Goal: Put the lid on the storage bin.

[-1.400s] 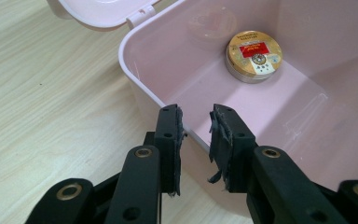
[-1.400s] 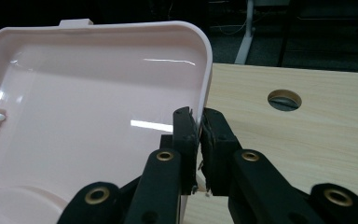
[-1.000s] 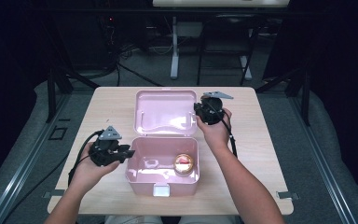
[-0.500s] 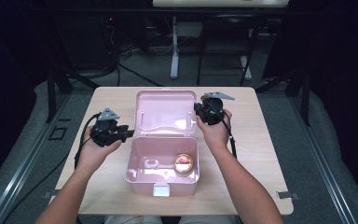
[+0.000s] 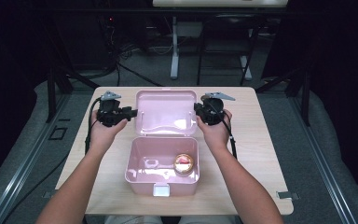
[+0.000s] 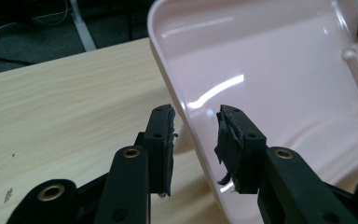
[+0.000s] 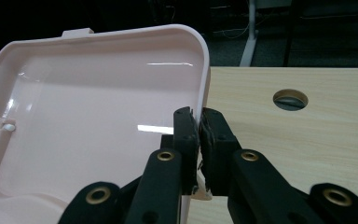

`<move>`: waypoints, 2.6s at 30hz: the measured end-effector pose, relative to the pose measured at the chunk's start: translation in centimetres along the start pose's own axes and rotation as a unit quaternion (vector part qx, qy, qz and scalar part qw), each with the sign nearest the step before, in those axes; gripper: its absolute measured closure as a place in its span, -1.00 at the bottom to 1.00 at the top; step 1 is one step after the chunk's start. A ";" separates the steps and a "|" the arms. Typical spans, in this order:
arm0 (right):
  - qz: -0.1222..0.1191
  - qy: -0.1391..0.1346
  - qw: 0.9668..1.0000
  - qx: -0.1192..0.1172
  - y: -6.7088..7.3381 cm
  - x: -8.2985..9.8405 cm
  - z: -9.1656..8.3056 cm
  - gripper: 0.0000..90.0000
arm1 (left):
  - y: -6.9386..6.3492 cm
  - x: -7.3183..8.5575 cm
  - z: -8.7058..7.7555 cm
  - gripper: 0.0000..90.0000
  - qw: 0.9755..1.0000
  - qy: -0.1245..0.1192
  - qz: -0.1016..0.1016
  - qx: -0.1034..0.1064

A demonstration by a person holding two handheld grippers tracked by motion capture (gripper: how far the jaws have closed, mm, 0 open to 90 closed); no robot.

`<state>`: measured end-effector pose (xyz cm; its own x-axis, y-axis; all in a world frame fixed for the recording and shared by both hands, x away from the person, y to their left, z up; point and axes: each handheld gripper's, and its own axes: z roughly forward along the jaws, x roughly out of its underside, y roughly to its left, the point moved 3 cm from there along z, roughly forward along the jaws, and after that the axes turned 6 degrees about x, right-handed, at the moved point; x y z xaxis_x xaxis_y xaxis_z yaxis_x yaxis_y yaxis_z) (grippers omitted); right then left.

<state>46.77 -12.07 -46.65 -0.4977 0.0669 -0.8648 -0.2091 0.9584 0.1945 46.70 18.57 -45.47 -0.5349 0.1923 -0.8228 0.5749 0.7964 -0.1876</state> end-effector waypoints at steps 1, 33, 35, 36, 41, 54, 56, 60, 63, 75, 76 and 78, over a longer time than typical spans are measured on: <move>0.000 0.000 1.000 -0.001 0.0 0.0 0.0 0.89 | 0.2 -0.2 0.2 0.46 1.000 -0.002 -0.007 -0.003; 0.004 0.026 0.999 -0.019 -0.3 -0.4 0.0 0.86 | 0.0 -0.9 1.2 0.83 0.999 -0.025 -0.031 -0.025; 0.005 0.026 0.999 -0.019 -0.2 -0.4 0.0 0.86 | 0.0 -0.8 1.0 0.83 0.999 -0.026 -0.032 -0.023; 0.005 0.024 1.000 -0.017 -0.1 -0.4 0.0 0.87 | 0.0 -0.8 0.9 0.83 0.999 -0.026 -0.032 -0.023; -0.002 0.014 1.000 -0.012 0.3 -0.5 -0.7 0.88 | -0.3 -1.0 0.4 0.83 0.999 -0.037 -0.027 -0.021; -0.006 -0.007 1.000 -0.017 0.3 -1.0 -2.0 0.88 | -1.1 -1.4 -1.0 0.86 0.998 -0.056 -0.015 -0.013; -0.006 -0.010 1.000 -0.019 0.4 -1.1 -2.3 0.88 | -1.2 -1.4 -1.2 0.86 0.998 -0.058 -0.012 -0.011; -0.008 -0.015 1.000 -0.020 0.4 -1.2 -2.7 0.89 | -1.6 -1.5 -1.7 0.87 0.998 -0.062 -0.008 -0.009; -0.009 -0.019 1.000 -0.023 0.4 -1.3 -3.1 0.89 | -1.8 -1.5 -2.2 0.87 0.998 -0.066 -0.002 -0.005; -0.024 -0.041 0.998 -0.032 1.0 -1.4 -4.9 0.89 | -2.7 -1.2 -4.2 0.88 0.997 -0.081 0.016 0.006; -0.023 -0.041 0.998 -0.033 1.0 -1.4 -5.1 0.89 | -2.8 -1.2 -4.3 0.88 0.996 -0.083 0.017 0.007; -0.025 -0.041 0.998 -0.034 1.1 -1.4 -5.3 0.89 | -3.0 -1.1 -4.6 0.88 0.996 -0.084 0.021 0.008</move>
<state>42.78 -12.62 -42.78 -0.4159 0.0448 -0.9083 -0.2900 0.9401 0.1791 42.74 18.66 -41.48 -0.4002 0.1248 -0.9079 0.6046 0.7804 -0.1592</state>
